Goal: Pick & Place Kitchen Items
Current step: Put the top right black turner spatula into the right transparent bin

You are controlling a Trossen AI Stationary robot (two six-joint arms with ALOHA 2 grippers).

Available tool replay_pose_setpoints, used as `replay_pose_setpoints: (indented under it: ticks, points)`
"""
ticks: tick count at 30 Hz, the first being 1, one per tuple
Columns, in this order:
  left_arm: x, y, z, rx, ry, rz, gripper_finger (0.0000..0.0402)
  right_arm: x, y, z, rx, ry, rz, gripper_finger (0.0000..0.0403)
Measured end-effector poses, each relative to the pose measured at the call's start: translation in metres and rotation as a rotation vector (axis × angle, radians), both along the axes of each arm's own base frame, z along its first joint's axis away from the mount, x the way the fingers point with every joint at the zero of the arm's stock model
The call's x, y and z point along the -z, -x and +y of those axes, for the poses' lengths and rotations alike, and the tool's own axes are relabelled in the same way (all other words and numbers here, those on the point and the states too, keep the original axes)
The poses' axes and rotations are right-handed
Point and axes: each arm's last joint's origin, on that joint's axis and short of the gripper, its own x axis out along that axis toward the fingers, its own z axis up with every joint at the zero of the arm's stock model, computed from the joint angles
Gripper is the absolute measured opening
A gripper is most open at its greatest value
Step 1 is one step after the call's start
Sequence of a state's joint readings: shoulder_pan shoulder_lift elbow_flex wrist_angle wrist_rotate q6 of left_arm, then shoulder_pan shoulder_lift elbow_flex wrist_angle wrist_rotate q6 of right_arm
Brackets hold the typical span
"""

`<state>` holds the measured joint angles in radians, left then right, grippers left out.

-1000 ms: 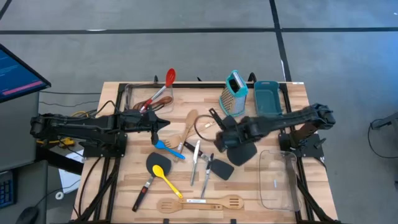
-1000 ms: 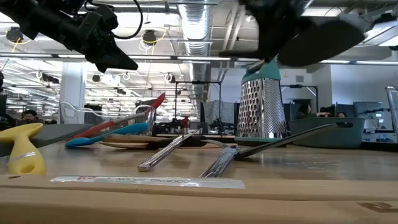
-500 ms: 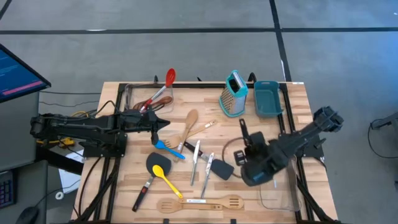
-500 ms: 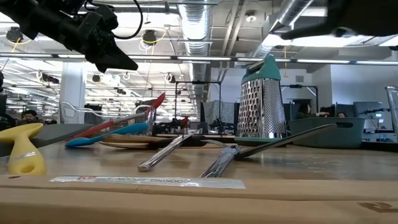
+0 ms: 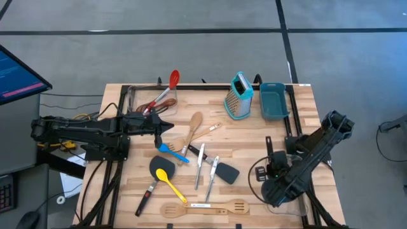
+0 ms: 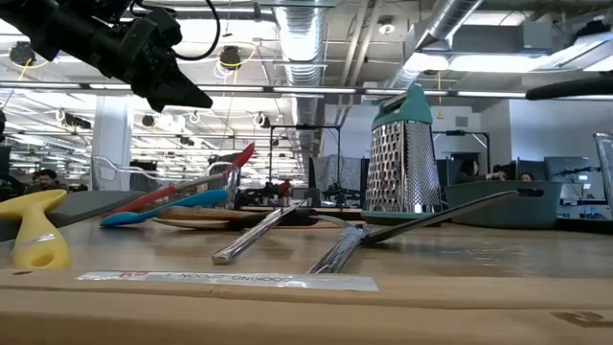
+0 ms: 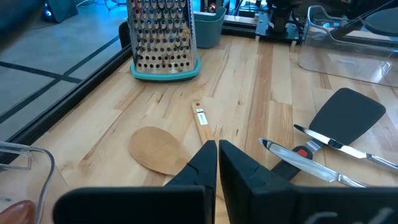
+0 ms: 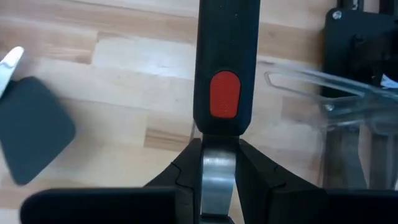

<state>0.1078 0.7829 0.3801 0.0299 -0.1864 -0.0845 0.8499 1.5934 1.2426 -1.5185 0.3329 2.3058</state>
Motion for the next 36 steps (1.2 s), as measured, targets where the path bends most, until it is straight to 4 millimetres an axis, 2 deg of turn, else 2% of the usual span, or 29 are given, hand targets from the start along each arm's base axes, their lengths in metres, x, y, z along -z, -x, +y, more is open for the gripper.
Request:
replay_pose_setpoints:
  ticks: [8, 17, 21, 29, 36]
  points:
    - [0.0, 0.0, 0.0, 0.0, 0.0, 0.0, 0.0003, -0.001, 0.011, 0.0, -0.042, 0.042, 0.04, 0.0058]
    - [0.0, 0.0, 0.0, -0.001, -0.001, 0.0, 0.0003, 0.001, 0.032, 0.018, -0.156, 0.048, 0.044, 0.0058]
    - [0.0, 0.0, 0.0, -0.004, -0.002, 0.0, 0.0003, 0.014, 0.043, 0.017, -0.194, 0.09, 0.065, 0.0058]
    - [0.0, 0.0, 0.0, -0.004, -0.003, -0.001, 0.0003, 0.053, 0.059, 0.015, -0.255, 0.099, 0.06, 0.0058]
    - [0.0, 0.0, 0.0, -0.005, 0.0, -0.001, 0.0003, 0.067, 0.064, 0.012, -0.288, 0.114, 0.021, 0.0058]
